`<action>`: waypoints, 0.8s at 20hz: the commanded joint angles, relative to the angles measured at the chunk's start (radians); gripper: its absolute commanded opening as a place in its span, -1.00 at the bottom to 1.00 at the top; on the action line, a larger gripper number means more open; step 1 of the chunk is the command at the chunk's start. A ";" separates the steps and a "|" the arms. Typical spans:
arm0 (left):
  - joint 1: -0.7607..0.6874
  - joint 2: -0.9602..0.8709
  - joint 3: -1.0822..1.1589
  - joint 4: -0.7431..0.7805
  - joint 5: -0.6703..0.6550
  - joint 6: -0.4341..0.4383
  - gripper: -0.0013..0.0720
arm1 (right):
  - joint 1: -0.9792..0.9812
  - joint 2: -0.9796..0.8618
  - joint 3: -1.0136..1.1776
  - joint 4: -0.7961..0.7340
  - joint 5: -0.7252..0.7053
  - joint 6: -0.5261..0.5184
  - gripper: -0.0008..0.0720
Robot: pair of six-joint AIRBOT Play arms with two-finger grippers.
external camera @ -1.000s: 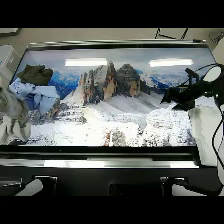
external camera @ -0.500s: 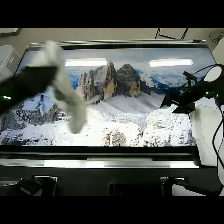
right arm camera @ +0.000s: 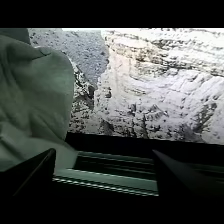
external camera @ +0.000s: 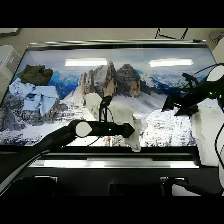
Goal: Fold the clothes and pants, and hang the long-sleeved shirts on hangers.
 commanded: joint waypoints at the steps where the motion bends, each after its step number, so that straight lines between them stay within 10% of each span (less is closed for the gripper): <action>1: 0.112 -0.028 0.116 0.058 -0.249 0.100 0.79 | 0.001 0.002 -0.001 0.006 -0.020 -0.013 0.89; 8: 0.616 0.045 0.026 0.206 -0.669 0.105 0.78 | 0.001 0.066 -0.350 0.188 -0.074 -0.117 0.96; 16: 0.494 0.018 -0.343 -0.077 -0.273 0.257 0.77 | 0.001 0.126 -0.827 0.412 -0.252 -0.259 0.94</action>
